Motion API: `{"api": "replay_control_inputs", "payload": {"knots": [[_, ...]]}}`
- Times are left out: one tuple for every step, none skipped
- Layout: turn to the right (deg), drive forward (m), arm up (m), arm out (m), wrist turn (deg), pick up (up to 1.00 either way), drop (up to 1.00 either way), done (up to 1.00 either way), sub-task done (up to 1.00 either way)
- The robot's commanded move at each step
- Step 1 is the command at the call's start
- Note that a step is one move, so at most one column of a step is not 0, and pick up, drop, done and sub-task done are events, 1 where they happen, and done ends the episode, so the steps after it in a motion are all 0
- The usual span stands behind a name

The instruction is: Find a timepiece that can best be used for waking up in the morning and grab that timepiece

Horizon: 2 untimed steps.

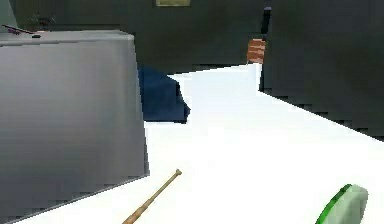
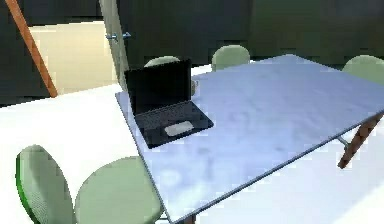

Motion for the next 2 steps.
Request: {"api": "replay_control_inputs", "payload": {"knots": [[0.0,1.00,0.00,0.00,0.0,0.00,0.00,0.00,0.00],[15.0,0.00,0.00,0.00,0.0,0.00,0.00,0.00,0.00]]}}
